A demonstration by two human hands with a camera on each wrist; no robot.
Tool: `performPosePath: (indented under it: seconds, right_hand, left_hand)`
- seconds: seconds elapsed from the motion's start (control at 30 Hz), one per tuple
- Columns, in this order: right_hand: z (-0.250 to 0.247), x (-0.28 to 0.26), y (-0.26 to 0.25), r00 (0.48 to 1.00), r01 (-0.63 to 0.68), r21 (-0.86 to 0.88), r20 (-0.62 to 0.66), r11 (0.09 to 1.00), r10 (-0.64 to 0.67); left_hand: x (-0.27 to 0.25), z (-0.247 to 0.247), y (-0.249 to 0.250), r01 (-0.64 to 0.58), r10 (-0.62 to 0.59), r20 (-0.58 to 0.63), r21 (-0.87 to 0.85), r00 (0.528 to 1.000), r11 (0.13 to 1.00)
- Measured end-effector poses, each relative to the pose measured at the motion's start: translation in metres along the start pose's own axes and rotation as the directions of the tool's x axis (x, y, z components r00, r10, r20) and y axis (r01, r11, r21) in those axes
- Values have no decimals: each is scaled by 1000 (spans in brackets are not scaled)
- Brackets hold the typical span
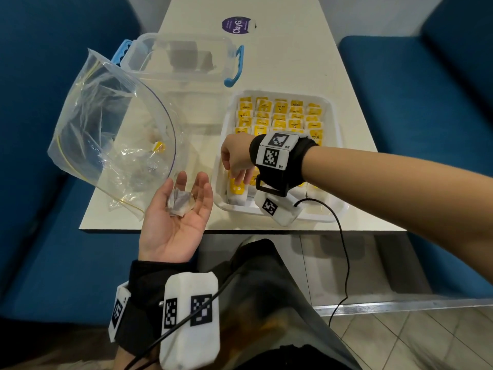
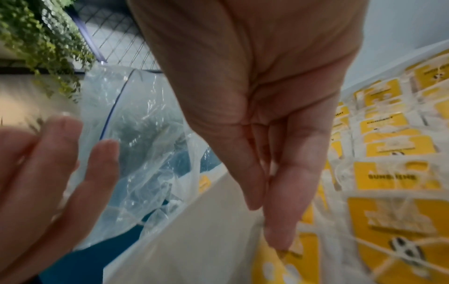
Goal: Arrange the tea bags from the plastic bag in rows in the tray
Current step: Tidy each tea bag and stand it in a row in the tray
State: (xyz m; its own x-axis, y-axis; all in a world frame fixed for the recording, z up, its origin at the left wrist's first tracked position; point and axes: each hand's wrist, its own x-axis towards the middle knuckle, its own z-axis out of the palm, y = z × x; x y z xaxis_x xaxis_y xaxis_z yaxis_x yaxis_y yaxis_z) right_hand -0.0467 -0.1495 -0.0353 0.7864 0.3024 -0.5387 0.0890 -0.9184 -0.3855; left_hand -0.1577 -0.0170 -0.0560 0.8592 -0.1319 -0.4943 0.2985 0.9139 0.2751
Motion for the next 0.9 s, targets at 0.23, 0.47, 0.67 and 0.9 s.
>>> performPosePath:
  seconds: [0.23, 0.47, 0.67, 0.9]
  right_hand:
    - [-26, -31, -3, 983, 136, 259, -156, 956, -98]
    - [-27, -78, -3, 818, 349, 34, -499, 936, -287]
    - [4, -101, 6, 791, 477, 0, -436, 879, -429]
    - [22, -104, 14, 840, 391, 5, -411, 921, -354]
  left_hand:
    - [1, -2, -1, 37, -37, 3, 20, 999, 999]
    - [1, 15, -17, 122, -122, -12, 81, 992, 989]
    - [0, 29, -35, 131, -140, 49, 162, 989, 978]
    - [4, 35, -44, 165, -186, 69, 233, 980, 958]
